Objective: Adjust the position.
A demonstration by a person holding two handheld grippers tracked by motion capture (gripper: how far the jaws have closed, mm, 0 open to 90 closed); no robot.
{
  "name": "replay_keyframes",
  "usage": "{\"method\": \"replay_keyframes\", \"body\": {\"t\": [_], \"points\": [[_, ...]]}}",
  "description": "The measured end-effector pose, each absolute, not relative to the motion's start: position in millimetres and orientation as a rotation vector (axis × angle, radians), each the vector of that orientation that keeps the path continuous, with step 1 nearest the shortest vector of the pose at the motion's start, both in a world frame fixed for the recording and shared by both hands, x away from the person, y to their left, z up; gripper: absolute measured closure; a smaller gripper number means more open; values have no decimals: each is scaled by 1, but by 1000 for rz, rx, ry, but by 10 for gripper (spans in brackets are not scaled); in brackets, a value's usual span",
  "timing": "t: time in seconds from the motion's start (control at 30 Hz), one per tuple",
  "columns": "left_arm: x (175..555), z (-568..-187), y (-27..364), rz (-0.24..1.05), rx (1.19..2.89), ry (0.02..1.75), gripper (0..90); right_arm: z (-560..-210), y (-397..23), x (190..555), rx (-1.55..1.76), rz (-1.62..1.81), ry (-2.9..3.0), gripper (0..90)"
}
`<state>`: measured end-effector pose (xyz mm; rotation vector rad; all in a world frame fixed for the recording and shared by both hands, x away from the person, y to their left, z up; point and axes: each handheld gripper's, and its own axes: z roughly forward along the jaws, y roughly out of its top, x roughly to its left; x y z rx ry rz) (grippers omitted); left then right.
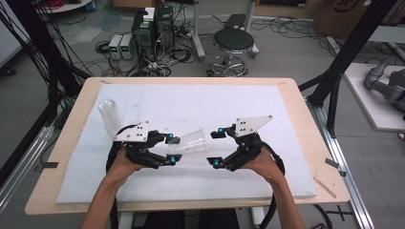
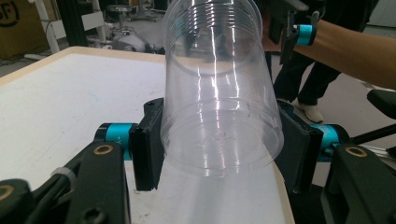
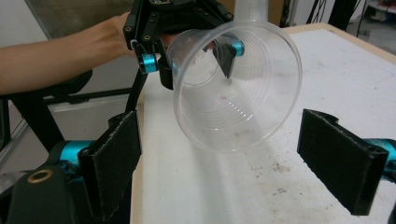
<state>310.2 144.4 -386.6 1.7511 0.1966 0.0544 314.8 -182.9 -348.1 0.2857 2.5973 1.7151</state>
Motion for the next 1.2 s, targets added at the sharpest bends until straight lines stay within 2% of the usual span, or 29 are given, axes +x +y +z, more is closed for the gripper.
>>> {"method": "replay_keyframes", "body": {"t": [0.4,1.2], "points": [[307,-386,137,38,1725,168,416,-361,-191,316,311,1820,2572,135],[305,-387,112,9,1683,110,416,-369,-178,320,255,1993,2553,147]]}}
